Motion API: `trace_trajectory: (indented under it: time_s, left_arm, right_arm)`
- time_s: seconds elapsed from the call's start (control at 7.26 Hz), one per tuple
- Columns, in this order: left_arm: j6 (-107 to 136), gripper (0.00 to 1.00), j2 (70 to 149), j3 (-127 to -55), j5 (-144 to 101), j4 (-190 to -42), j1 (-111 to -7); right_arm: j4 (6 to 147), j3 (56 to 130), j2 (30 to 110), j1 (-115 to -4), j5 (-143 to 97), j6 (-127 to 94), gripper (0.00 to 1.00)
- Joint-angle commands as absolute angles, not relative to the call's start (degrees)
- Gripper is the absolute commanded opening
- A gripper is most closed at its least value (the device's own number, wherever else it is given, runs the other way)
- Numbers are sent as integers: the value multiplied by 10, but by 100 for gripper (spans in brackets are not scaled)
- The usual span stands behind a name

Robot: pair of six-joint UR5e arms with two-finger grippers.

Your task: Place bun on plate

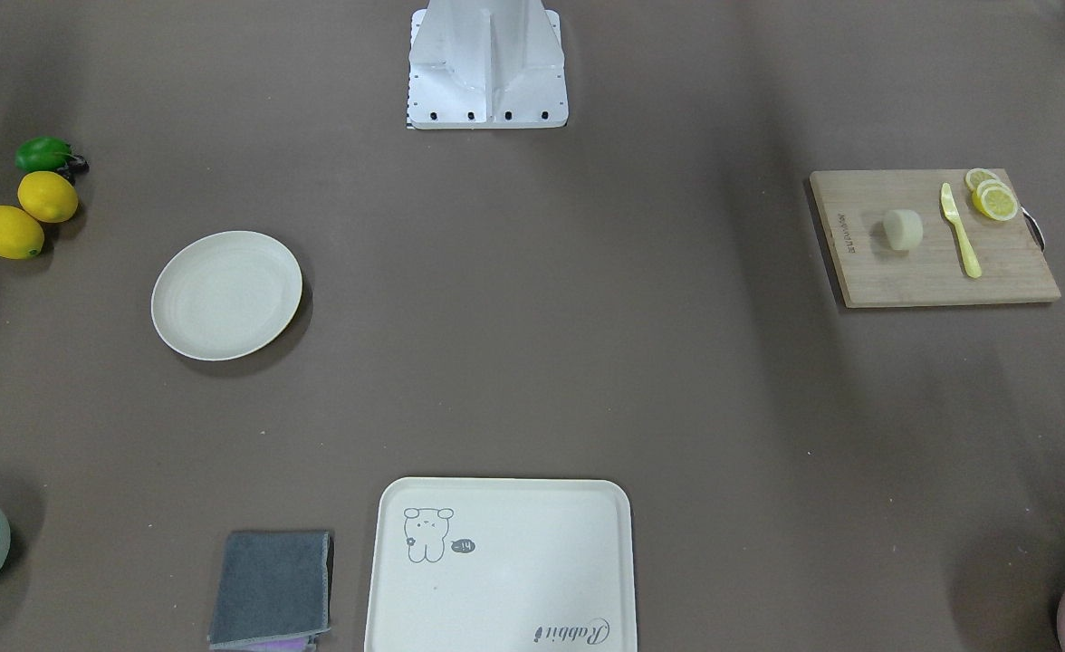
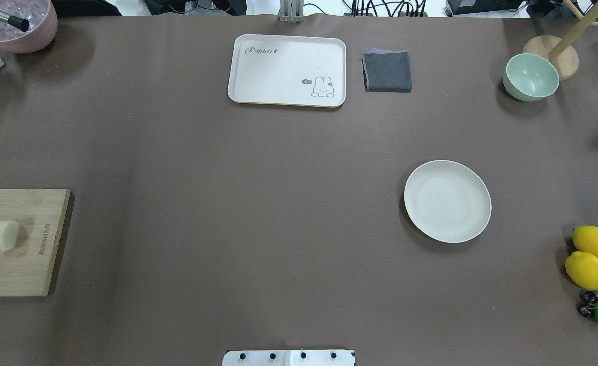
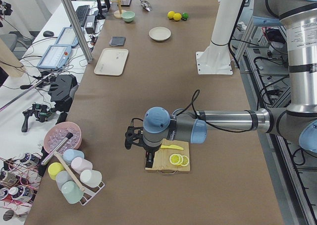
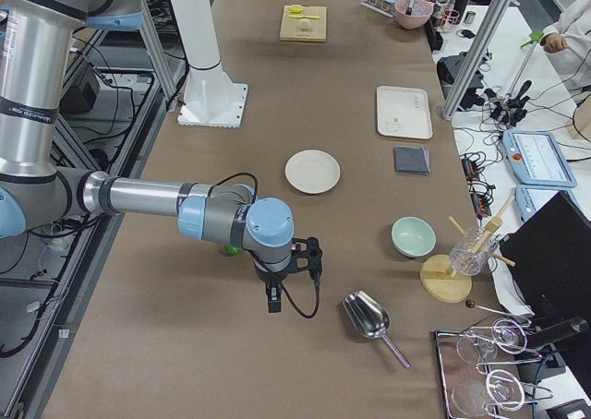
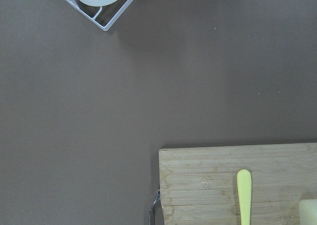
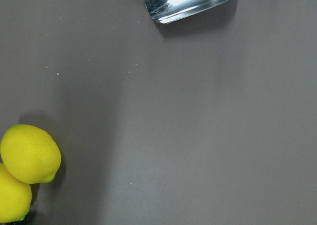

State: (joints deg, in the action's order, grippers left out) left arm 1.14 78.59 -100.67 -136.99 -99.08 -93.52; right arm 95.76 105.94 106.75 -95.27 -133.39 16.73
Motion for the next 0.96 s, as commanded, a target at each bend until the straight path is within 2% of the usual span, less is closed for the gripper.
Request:
trace_trajectory:
  time_s: [0.0,0.41,0.69,0.83]
  left_arm:
    - [11,98,788,-1007,-1371,-1018,-935]
    - [11,98,790,-1007,-1374,-1077,-935]
    - [18,98,810,-992,-1369,-1198,-935]
    - [18,98,816,-991,-1370,-1203,-935]
  right_arm:
    - [956,1065,1063,-953,-1365,164,100]
    - [951,1128,1056,-978,-1394,134,100]
    - [867,1130,1062,-989,-1375,127,100]
    - [852,1128,1064,-991,-1373,127,100]
